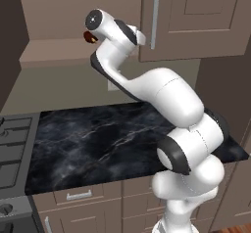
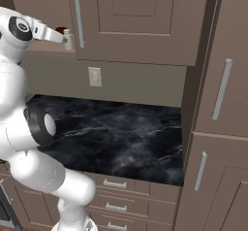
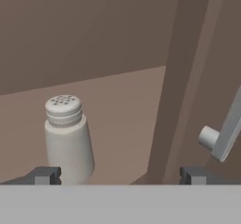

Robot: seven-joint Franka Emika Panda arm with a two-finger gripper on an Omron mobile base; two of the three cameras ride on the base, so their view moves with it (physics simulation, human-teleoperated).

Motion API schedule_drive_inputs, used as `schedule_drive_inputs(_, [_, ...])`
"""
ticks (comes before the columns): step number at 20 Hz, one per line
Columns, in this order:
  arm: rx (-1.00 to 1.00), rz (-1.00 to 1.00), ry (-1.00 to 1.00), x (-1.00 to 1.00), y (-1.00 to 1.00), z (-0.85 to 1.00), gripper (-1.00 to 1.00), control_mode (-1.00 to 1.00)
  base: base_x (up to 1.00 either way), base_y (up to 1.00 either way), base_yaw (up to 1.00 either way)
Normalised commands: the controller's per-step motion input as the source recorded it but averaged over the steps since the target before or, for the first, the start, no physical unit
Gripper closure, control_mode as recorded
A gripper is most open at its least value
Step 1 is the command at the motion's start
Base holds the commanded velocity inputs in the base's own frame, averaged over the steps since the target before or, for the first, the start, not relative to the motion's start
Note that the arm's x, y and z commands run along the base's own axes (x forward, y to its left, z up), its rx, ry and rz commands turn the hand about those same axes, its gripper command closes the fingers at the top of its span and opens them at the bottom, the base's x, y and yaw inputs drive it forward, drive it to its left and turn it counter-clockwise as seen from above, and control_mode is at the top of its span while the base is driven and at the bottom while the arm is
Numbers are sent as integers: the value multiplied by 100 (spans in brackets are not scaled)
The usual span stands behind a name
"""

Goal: The dining table condiment station is running low on shaker. Refill the condiment station by opening the cabinet and taking the shaker from the cabinet and placing it on the dining table.

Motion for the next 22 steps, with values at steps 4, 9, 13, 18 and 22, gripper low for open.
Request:
schedule_drive_inputs(4, [0, -2, 0, 18, 0, -5, -100, -100, 0, 0, 0])
schedule_drive_inputs(9, [0, -2, 0, 18, 0, -5, -100, -100, 0, 0, 0])
schedule_drive_inputs(13, [0, -2, 0, 19, 0, -3, -100, -100, 0, 0, 0])
schedule_drive_inputs(18, [0, 0, 0, 20, 0, 0, -100, -100, 0, 0, 0])
schedule_drive_inputs(22, [0, 0, 0, 17, 1, 0, -100, -100, 0, 0, 0])
